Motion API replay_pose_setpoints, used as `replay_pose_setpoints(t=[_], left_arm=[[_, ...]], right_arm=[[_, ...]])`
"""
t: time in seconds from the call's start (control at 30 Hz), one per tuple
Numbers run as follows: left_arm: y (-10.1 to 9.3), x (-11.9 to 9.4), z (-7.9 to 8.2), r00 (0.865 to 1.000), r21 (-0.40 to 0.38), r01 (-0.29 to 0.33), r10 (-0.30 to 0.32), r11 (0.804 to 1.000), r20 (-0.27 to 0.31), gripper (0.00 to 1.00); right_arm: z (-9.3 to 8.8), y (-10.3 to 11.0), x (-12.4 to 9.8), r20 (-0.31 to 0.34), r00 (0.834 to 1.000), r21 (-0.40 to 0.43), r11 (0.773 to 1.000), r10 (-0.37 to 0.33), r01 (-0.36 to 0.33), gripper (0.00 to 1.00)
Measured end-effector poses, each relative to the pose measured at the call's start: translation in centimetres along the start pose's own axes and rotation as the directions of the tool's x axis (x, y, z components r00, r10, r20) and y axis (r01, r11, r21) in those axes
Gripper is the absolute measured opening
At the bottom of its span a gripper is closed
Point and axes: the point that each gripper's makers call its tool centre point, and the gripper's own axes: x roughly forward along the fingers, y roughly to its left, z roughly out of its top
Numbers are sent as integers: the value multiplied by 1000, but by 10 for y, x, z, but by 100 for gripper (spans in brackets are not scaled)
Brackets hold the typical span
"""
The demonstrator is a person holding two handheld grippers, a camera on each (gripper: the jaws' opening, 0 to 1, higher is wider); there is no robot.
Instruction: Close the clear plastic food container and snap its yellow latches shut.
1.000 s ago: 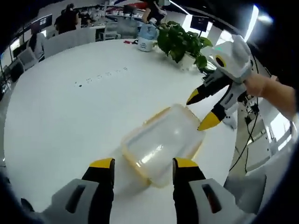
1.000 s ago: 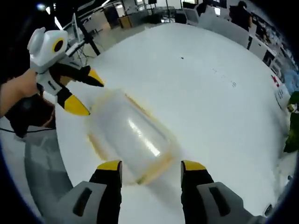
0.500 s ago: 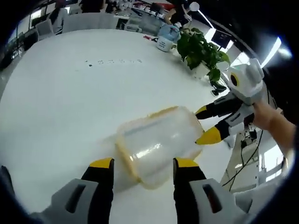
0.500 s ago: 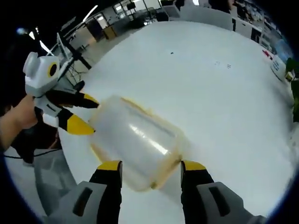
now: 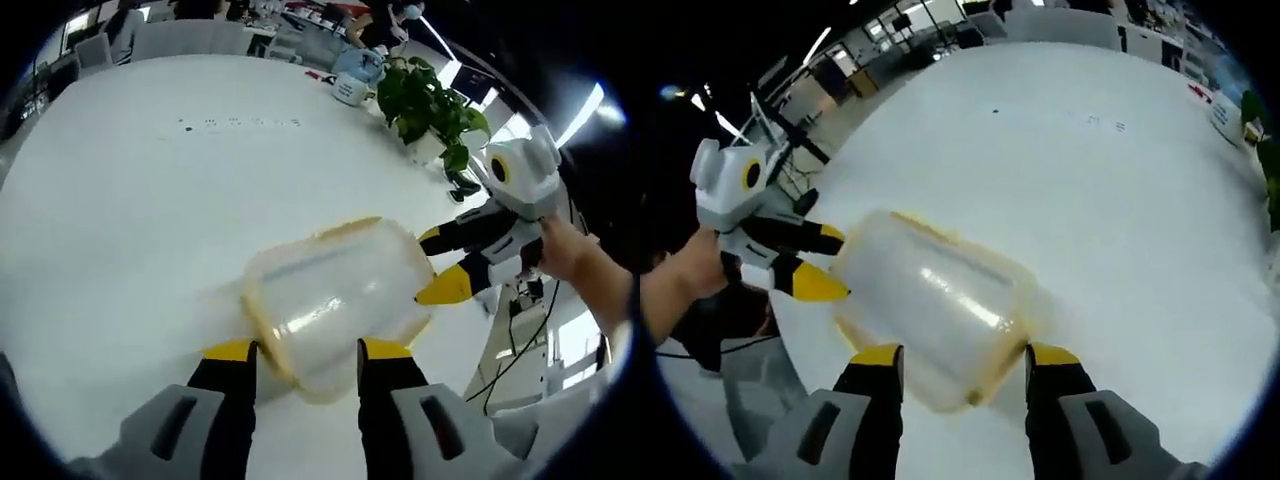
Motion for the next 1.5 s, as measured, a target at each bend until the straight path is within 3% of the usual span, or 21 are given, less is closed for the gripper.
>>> replay_pose_setpoints(t=[0.1,0.13,0.17,0.2,0.3,0.9,1.23,1.3,1.5], left_arm=[[-1,1,0,1000,-5,-1,1,1000,4,37],[-1,3,0,1000,-8,-1,1,1000,5,36],[-8,2,-5,999,-29,49,-49,998,-11,33],[0,1,-7,1000,-30,29,-28,999,8,32],[-1,1,-8,999,-39,34,-34,999,-13,32],[-1,3,0,999,-20,35,-35,999,-10,38],[-1,2,3,999,-13,35,-35,999,8,41],[-1,0,5,999,-19,36,-36,999,15,45],[4,-5,8,1000,36,10,-11,999,12,47]], right_arm=[[-1,2,0,-5,1000,2,1000,3,-3,46],[-4,23,2,-19,996,88,993,82,-80,44],[3,7,3,-17,1000,-10,1000,7,-7,43],[1,7,3,-40,999,23,1000,18,-18,43],[-2,4,0,-25,1000,12,1000,17,-16,43],[-2,1,-1,-25,1000,10,1000,13,-13,46],[-2,2,-3,-24,1000,-83,997,4,-6,47],[-1,2,-4,-22,1000,-108,994,-7,5,47],[-2,1,-8,-28,999,-133,991,-15,11,46]])
